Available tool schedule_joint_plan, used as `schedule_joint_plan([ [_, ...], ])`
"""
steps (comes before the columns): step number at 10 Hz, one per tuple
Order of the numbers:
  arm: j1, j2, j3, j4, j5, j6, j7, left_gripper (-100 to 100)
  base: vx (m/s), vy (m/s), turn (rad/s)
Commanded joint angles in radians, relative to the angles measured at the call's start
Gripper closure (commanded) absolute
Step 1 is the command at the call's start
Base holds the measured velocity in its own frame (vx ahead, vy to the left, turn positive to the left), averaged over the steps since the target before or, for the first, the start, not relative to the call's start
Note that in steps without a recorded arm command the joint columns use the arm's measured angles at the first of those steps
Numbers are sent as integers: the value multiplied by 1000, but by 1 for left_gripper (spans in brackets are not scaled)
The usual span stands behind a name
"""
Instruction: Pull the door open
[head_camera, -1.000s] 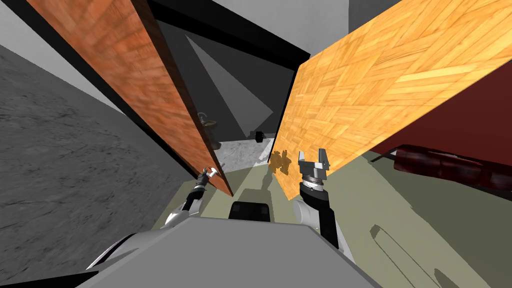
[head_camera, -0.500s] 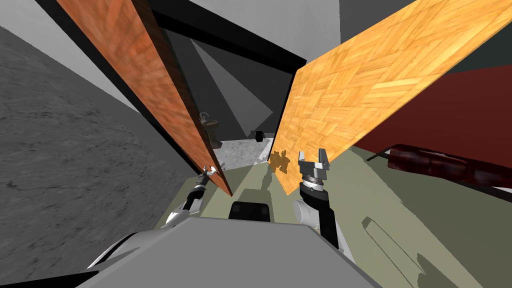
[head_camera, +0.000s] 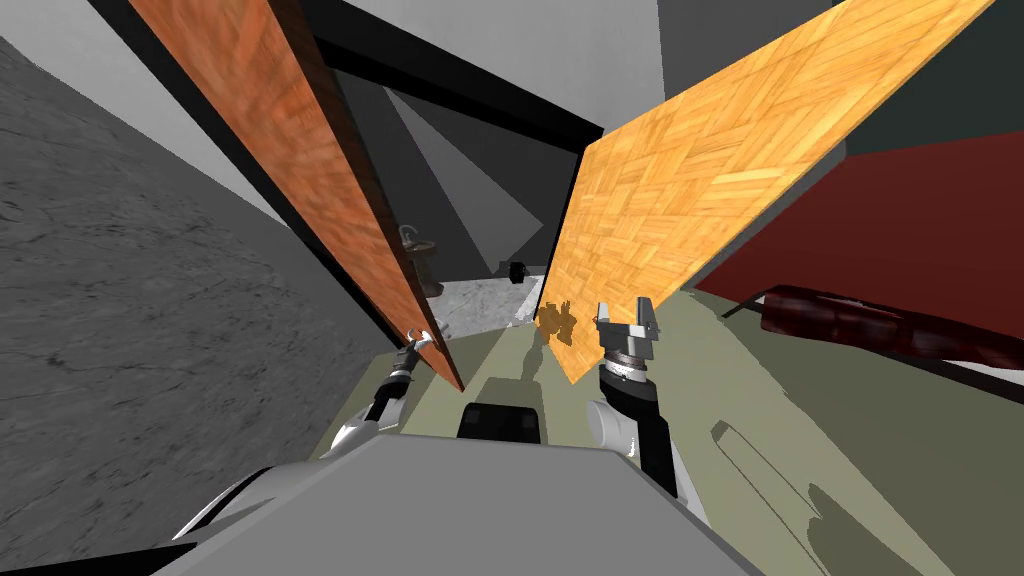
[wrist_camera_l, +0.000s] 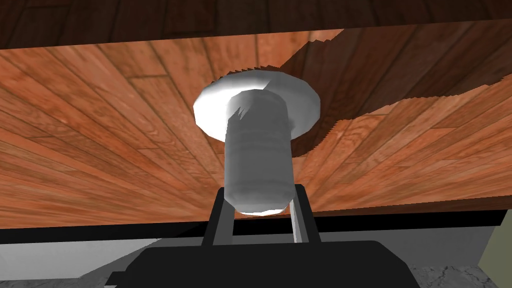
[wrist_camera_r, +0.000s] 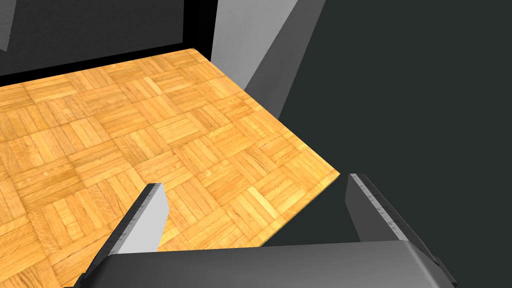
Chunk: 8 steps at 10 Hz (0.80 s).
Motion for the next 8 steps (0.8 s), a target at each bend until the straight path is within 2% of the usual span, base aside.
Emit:
schedule_joint_plan([
  [1,-19,-16,-21,18,-14,-11,1,100,114,45,-157],
  [8,-26,-21,-36,16,-26,-12,3,100,202,4,-63],
])
